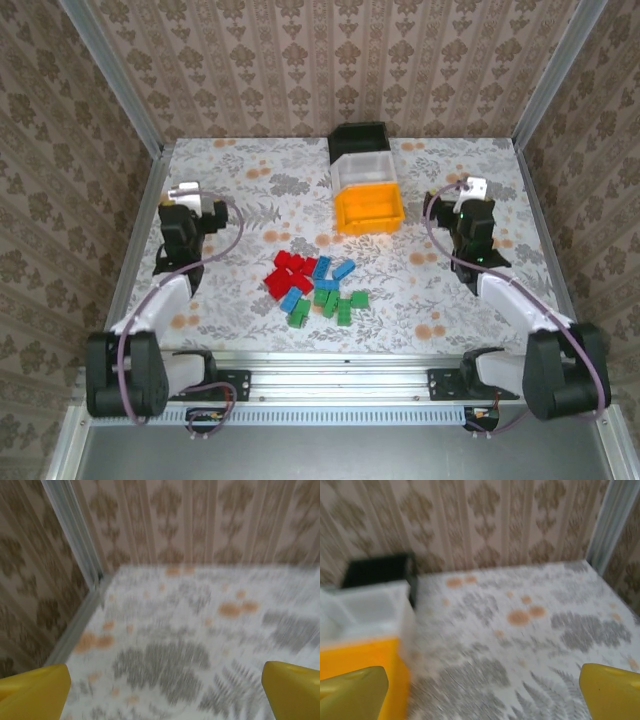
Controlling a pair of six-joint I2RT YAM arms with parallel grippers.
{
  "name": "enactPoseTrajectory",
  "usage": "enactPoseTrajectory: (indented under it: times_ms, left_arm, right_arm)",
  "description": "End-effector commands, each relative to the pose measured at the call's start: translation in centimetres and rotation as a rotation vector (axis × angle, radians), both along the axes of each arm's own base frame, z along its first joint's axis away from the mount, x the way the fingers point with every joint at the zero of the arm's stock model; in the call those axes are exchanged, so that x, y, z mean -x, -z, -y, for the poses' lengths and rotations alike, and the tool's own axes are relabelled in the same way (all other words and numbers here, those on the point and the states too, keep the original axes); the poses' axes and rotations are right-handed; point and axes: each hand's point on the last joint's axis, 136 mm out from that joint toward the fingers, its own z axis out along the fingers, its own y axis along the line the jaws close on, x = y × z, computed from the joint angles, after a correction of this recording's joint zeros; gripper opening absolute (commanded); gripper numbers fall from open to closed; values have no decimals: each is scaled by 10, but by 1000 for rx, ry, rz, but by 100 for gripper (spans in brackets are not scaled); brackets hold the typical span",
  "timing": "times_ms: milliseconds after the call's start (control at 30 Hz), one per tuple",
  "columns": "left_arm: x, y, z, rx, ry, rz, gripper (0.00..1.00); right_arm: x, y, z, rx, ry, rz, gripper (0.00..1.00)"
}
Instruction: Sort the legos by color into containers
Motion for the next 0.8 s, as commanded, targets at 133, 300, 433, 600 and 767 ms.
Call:
enactPoseTrajectory:
  times_ms: [133,300,433,600,767]
  left_arm:
    - [42,-18,28,436,69,-119,100]
    - [71,35,6,838,-126,-120,100]
    - [95,51,10,879,-121,-170,95]
    - [119,66,12,820,-167,-305,93]
    - [121,74,20,836,-150,-344,93]
  right_arm:
    - [41,48,30,-540,256,-155,99]
    - [56,66,8,-608,234,-337,86]
    - [82,86,-16,-512,281,-447,82]
    - [76,87,-70,-586,181,-446,88]
    - [39,80,-110,-639,142,-485,92]
